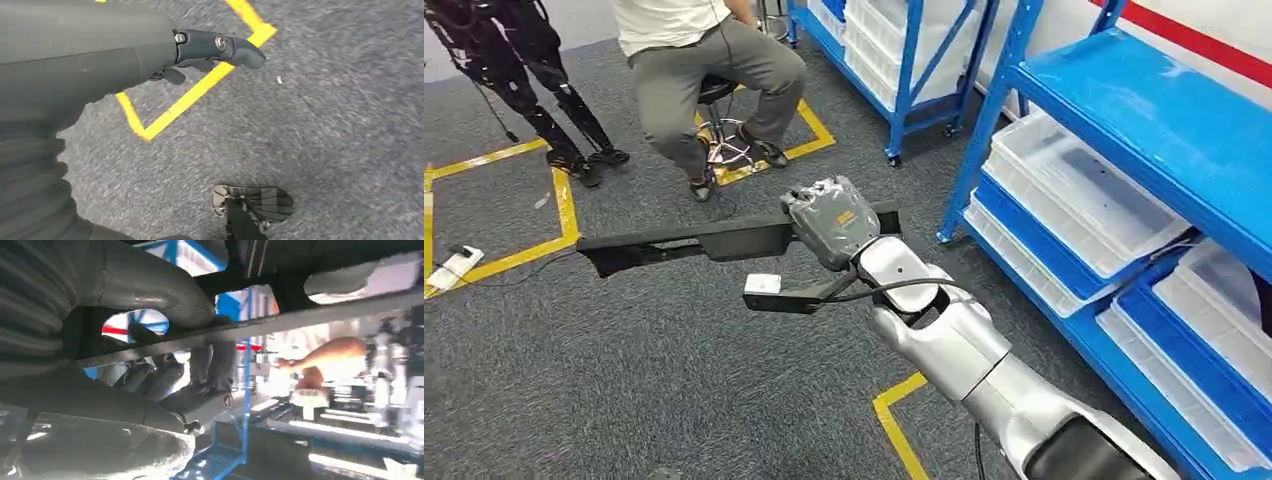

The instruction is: Take the parts from the cabinet and place them on the table.

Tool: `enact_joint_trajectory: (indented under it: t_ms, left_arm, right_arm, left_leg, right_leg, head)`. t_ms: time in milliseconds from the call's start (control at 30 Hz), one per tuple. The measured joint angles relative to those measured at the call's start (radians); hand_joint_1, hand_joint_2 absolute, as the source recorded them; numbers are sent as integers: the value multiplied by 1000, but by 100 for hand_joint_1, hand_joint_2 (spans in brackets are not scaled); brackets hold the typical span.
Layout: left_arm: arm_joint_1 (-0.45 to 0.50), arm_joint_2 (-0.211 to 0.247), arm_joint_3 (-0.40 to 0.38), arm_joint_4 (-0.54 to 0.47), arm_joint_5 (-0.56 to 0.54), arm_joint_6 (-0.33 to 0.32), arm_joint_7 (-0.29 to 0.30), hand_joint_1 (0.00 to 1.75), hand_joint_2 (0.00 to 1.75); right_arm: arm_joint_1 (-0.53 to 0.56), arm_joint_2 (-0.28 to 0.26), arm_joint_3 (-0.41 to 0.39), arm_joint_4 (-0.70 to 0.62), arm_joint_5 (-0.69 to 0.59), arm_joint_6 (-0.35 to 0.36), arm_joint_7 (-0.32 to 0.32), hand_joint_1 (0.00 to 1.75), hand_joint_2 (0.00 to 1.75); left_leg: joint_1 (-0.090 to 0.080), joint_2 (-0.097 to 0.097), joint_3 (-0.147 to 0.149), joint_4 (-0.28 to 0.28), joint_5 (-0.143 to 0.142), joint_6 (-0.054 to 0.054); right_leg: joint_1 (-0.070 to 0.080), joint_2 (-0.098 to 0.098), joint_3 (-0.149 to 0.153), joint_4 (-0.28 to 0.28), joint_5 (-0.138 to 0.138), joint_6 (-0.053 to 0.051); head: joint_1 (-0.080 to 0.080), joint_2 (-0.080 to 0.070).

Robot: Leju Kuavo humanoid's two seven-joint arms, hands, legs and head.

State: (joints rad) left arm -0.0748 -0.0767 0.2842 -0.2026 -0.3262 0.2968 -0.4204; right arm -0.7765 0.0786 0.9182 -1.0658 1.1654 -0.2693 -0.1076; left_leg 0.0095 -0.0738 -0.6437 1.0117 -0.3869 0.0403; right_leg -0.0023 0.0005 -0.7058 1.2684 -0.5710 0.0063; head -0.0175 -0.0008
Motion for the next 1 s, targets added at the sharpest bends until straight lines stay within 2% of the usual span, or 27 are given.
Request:
enact_joint_trajectory:
  t_ms: [33, 67, 100, 133, 233, 267, 300, 333, 367, 400, 433, 467, 500, 533, 567, 600, 633, 733, 767, 800, 833, 933, 967, 1000]
  left_arm:
    - [0, 0, 0, 0, 0, -1, 0, 0, 175]
    - [-1, 0, 0, 0, -1, -1, 0, 0, 175]
    - [-1, -3, 0, 0, -2, -2, 0, 0, 175]
    - [-2, -2, 0, 0, -2, -3, 0, 0, 175]
    - [4, -3, 0, 0, -2, -4, -2, 0, 175]
    - [5, 2, 0, 0, -2, -4, -2, 0, 175]
    - [6, 1, 0, 0, -2, -3, -2, 0, 175]
    - [4, 1, 0, 0, -2, -3, -2, 0, 175]
    - [1, 1, 0, 0, -2, -3, -2, 0, 175]
    - [0, 1, 0, 0, -2, -3, -2, 0, 175]
    - [0, 0, 0, 0, -2, -3, -2, 0, 175]
    - [1, 0, 0, 0, -2, -3, -1, 0, 175]
    - [1, 0, 0, 0, -2, -3, 0, 0, 175]
    - [1, 0, 0, 0, -2, -2, 2, 0, 175]
    - [1, 1, 0, 0, -2, -1, 2, 0, 175]
    - [0, 1, 0, 0, -1, -1, 2, 0, 175]
    - [-2, 1, 0, 0, -1, -1, 2, 0, 175]
    - [-2, 1, 1, 0, -1, 1, 3, 0, 175]
    - [-1, 1, 2, 0, 0, 1, 3, 0, 175]
    - [1, -1, 2, 0, 0, 2, 5, 0, 175]
    - [-1, -1, 2, 0, 0, 2, 5, 0, 175]
    - [-1, -1, 2, 0, 0, 2, 5, 0, 175]
    - [-5, -1, 2, 0, -1, 2, 5, 0, 175]
    - [-6, -1, 2, 0, -1, 2, 5, 0, 175]
  right_arm:
    - [0, 0, 0, -4, 0, 0, 0, 175, 175]
    - [-1, 0, 0, -9, 1, 0, 0, 175, 175]
    - [-2, -1, 0, -13, 4, 2, 1, 175, 175]
    - [-2, -1, 0, -18, 5, 5, 2, 175, 175]
    - [-2, 0, 0, -23, 9, 13, 2, 175, 175]
    - [-2, 2, 0, -27, 9, 13, 2, 175, 175]
    - [-2, 6, 0, -29, 9, 14, 3, 175, 175]
    - [-3, 6, 0, -31, 9, 15, 3, 175, 175]
    - [-5, 6, 0, -31, 9, 16, 3, 175, 175]
    - [-5, 5, 0, -31, 9, 17, 4, 175, 175]
    - [-4, 5, 1, -31, 9, 18, 5, 175, 175]
    - [-4, 4, 1, -31, 9, 18, 5, 175, 175]
    - [-4, 4, 3, -31, 9, 19, 5, 175, 175]
    - [-4, 5, 3, -31, 9, 19, 4, 175, 175]
    - [-4, 6, 3, -31, 9, 21, 4, 175, 175]
    - [-5, 8, 3, -31, 9, 21, 3, 175, 175]
    - [-8, 7, 3, -30, 6, 21, 2, 175, 175]
    - [-10, 10, 3, -29, 3, 22, -2, 175, 175]
    - [-11, 13, 2, -29, 2, 21, -2, 175, 175]
    - [-11, 11, 2, -28, 1, 21, -2, 175, 175]
    - [-12, 11, 2, -28, 1, 20, -2, 175, 175]
    - [-12, 11, 2, -28, 1, 20, -3, 175, 175]
    - [-13, 6, 2, -28, -1, 19, -6, 175, 175]
    - [-10, 1, 2, -26, -1, 19, -6, 175, 175]
  left_leg:
    - [-1, -14, 1, 0, 1, 0]
    - [-2, -26, 1, 0, 1, -1]
    - [-1, -35, -2, 1, 3, -5]
    - [-7, -49, -4, 5, 2, -8]
    - [1, -78, -11, -1, 7, -28]
    - [2, -62, -15, 6, 4, -31]
    - [-4, 5, -22, 29, -15, -38]
    - [-1, 43, -47, 87, -54, -46]
    - [5, 60, -88, 173, -96, -53]
    - [9, 66, -127, 250, -127, -57]
    - [13, 69, -157, 304, -141, -62]
    - [17, 71, -164, 311, -132, -66]
    - [21, 73, -146, 269, -102, -69]
    - [22, 81, -105, 192, -60, -70]
    - [22, 105, -44, 85, -14, -69]
    - [18, 149, -3, 10, -6, -65]
    - [9, 131, 0, 9, -5, -53]
    - [0, 103, -9, 10, -6, -36]
    - [2, 91, 3, -5, 1, -27]
    - [8, 82, 11, -15, 5, -19]
    - [9, 77, 12, -19, 8, -15]
    - [9, 77, 11, -19, 8, -14]
    - [9, 61, 10, -19, 8, -6]
    - [9, 46, 9, -19, 8, -5]
  right_leg:
    - [0, 7, 43, -98, 42, 6]
    - [0, 30, 89, -197, 81, 8]
    - [-1, 82, 120, -268, 103, 2]
    - [-1, 81, 128, -275, 114, -5]
    - [1, 48, 134, -276, 116, -19]
    - [-12, 36, 139, -288, 124, -28]
    - [-11, 27, 146, -293, 124, -34]
    - [-8, 14, 150, -294, 122, -43]
    - [-4, 1, 154, -293, 119, -47]
    - [-1, -11, 155, -293, 116, -49]
    - [0, -24, 155, -292, 115, -51]
    - [0, -34, 155, -292, 114, -51]
    - [0, -44, 156, -292, 111, -49]
    - [0, -54, 159, -291, 107, -45]
    - [-1, -63, 166, -291, 101, -40]
    - [2, -73, 172, -290, 94, -34]
    - [17, -81, 169, -287, 90, -28]
    - [11, -107, 173, -292, 86, -15]
    - [20, -115, 180, -292, 79, -7]
    - [10, -80, 165, -270, 64, -7]
    - [9, -57, 157, -244, 50, -10]
    - [9, -54, 155, -240, 48, -11]
    - [4, -16, 96, -123, 2, -21]
    - [-1, -5, 41, -20, -34, -23]
  head:
    - [-1, 0]
    - [0, 0]
    - [-1, 0]
    - [-1, 0]
    - [0, 0]
    - [-1, 0]
    - [-7, 0]
    - [-9, 0]
    - [-8, 0]
    - [-8, 0]
    - [-9, 0]
    - [-8, 0]
    - [-10, 0]
    - [-9, 0]
    - [-10, 0]
    - [-10, 0]
    - [-6, 0]
    - [-6, 0]
    - [-7, 0]
    - [-4, 0]
    - [-4, 0]
    - [-5, 0]
    - [-1, 0]
    - [0, 0]
